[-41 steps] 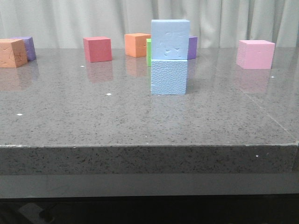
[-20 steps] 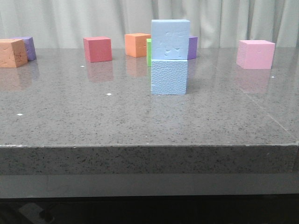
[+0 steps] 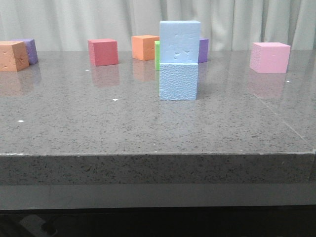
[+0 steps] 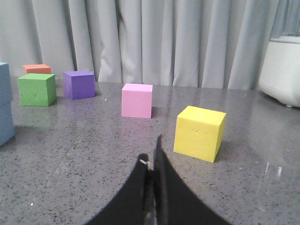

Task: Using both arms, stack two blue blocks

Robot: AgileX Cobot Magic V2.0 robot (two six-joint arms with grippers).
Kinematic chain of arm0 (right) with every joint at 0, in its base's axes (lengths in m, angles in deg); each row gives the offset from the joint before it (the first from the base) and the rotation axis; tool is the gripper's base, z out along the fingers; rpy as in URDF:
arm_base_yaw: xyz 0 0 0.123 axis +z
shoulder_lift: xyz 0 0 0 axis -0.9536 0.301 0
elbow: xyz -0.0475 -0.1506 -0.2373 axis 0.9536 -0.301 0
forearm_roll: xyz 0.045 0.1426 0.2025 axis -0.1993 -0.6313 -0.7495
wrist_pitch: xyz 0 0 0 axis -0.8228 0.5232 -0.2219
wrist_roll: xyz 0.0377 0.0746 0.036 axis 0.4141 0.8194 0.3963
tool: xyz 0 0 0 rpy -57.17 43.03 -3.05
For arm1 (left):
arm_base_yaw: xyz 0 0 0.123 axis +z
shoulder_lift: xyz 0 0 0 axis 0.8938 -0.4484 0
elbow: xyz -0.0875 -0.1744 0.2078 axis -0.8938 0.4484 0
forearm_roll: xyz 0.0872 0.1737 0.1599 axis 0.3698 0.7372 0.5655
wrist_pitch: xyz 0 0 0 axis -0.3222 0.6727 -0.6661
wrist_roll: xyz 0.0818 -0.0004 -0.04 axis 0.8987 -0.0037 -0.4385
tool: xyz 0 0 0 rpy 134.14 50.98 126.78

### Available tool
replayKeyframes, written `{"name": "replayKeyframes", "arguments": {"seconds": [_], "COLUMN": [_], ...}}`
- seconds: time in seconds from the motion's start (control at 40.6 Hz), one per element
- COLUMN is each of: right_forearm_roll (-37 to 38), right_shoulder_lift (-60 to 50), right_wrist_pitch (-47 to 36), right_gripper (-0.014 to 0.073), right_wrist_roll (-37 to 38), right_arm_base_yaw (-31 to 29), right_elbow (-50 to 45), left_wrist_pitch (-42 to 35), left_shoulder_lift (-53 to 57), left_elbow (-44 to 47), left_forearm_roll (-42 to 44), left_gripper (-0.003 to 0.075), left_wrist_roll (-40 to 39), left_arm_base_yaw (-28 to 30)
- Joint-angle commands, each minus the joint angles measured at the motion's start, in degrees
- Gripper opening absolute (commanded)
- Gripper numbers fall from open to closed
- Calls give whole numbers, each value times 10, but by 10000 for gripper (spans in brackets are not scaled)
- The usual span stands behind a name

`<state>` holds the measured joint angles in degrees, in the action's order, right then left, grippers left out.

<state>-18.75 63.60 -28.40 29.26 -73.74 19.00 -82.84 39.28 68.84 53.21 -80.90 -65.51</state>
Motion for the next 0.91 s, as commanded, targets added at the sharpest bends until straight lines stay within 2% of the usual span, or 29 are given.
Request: {"name": "replayKeyframes", "arguments": {"seconds": [0.0,0.419,0.887], "right_forearm_roll": [-27,-41,-41], "right_shoulder_lift": [-10,-10,-10], "right_wrist_pitch": [-44,-4,-6], "right_gripper": [-66,-66,-66], "right_wrist_roll": [-2,-2,-2], "right_arm_base_yaw": [-5,-5,-5], "right_elbow": [4,4,4], "left_wrist_pitch": [-48,-48,-48], "left_shoulder_lift": [10,10,10], "left_elbow": [2,2,2], "left_forearm_roll": [-6,-6,-6], "left_gripper": [-20,-20,-20], "left_wrist_roll": [0,0,0], "left_arm_base_yaw": [1,1,1]}}
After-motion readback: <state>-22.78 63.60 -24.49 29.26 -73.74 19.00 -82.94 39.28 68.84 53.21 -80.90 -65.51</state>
